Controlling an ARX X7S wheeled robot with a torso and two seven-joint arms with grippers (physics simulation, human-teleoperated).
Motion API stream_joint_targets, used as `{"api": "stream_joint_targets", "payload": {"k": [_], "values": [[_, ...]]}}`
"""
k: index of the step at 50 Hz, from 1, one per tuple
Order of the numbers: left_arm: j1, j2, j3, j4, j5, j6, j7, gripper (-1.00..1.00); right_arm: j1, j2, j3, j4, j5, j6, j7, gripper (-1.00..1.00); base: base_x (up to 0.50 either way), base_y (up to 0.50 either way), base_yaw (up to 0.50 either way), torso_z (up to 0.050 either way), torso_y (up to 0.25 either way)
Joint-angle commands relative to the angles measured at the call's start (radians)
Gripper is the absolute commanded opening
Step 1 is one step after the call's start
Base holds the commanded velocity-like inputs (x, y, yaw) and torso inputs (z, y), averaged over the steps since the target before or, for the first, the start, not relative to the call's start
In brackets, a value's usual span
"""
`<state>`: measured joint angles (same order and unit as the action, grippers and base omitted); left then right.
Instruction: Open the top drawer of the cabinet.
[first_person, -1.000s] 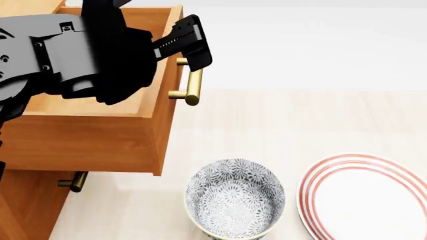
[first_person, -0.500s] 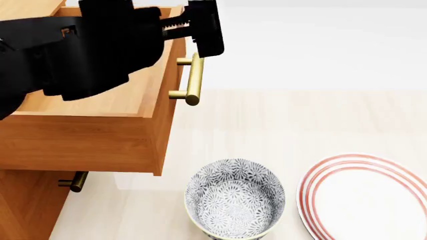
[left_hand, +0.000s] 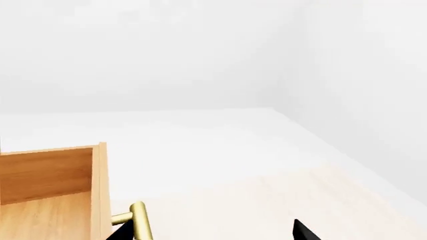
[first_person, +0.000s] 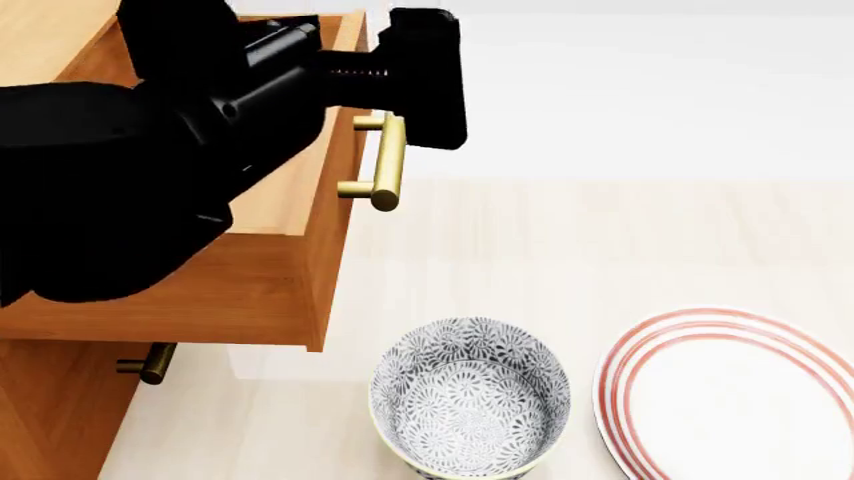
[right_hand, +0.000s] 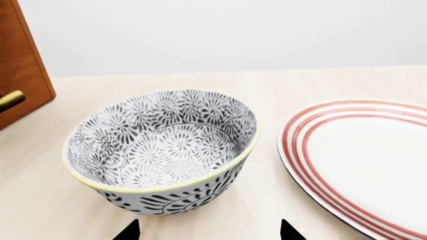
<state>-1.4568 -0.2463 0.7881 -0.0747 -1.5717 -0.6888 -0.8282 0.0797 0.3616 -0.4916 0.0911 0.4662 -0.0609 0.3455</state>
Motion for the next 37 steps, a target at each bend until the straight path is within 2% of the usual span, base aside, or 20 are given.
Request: {"api": "stream_joint_targets", "payload": {"k": [1,14,17,26,33,37], "values": [[0.073,-0.068,-0.016,0.346,0.046,0.013,-0.043,1.00,0.001,-0.020,0.019,0.006,-0.024,0.000,-0.021,1.00,0.00,0.00,0.00,0.000,0.000],[0.057,-0.153,0.047,0.688,0.259,-0.028,-0.146,1.00,0.007,-0.022,0.020,0.015,-0.024,-0.003,-0.017,1.00,0.00,0.00,0.00,0.000,0.000],[0.101,-0.173,0.063,0.751,0.318,-0.012,-0.170,1.00,0.009,-0.022,0.022,0.016,-0.022,-0.003,-0.015,1.00,0.00,0.00,0.00,0.000,0.000],[0.269,-0.249,0.176,0.859,0.574,0.047,-0.127,1.00,0.011,-0.025,0.023,0.025,-0.020,-0.006,-0.012,1.00,0.00,0.00,0.00,0.000,0.000],[0.319,-0.262,0.235,0.909,0.680,0.064,-0.127,1.00,0.009,-0.019,0.022,0.007,-0.019,0.002,-0.005,1.00,0.00,0.00,0.00,0.000,0.000],[0.344,-0.285,0.289,0.933,0.788,0.070,-0.126,1.00,0.009,-0.019,0.020,0.007,-0.017,0.005,-0.005,1.00,0.00,0.00,0.00,0.000,0.000]]}}
